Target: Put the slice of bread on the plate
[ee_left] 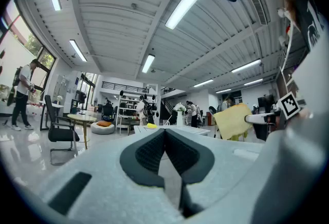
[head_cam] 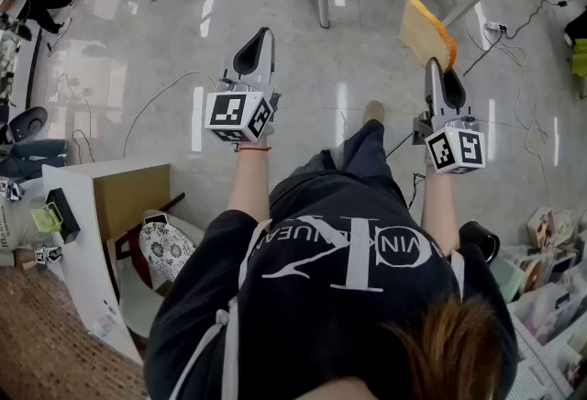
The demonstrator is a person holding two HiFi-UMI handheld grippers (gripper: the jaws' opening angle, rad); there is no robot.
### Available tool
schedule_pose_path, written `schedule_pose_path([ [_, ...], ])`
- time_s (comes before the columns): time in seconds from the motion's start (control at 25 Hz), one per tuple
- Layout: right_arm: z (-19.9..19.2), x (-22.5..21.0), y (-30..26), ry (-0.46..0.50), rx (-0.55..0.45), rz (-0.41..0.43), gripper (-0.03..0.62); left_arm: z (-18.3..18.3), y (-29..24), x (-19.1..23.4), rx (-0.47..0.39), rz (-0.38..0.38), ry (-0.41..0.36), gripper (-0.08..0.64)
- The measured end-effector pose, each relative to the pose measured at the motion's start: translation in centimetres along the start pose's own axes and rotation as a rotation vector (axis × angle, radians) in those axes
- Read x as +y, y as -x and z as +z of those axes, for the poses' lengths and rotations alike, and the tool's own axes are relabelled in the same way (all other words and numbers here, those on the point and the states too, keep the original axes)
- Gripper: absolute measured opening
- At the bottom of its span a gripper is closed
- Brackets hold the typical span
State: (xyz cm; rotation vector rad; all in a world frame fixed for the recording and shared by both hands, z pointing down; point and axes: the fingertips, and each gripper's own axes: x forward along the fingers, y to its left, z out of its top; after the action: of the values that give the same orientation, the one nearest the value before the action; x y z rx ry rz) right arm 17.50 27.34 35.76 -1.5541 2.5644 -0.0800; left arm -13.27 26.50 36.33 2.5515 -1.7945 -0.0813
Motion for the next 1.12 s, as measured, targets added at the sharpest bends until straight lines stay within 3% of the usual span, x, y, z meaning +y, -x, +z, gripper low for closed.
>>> schedule_pose_path([
  [0.68, 0.8, 0.2, -1.3, -0.021, -0.028, -0.002, 0.091, 0.4, -0.2, 1.5, -0.013, 0.019, 0.019, 0.008],
  [1.12, -0.4, -1.3, -3.5, -0.084, 0.003, -0.036, 0.092, -1.0, -1.9, 2.9, 0.034, 0.019, 0.053, 0.008],
])
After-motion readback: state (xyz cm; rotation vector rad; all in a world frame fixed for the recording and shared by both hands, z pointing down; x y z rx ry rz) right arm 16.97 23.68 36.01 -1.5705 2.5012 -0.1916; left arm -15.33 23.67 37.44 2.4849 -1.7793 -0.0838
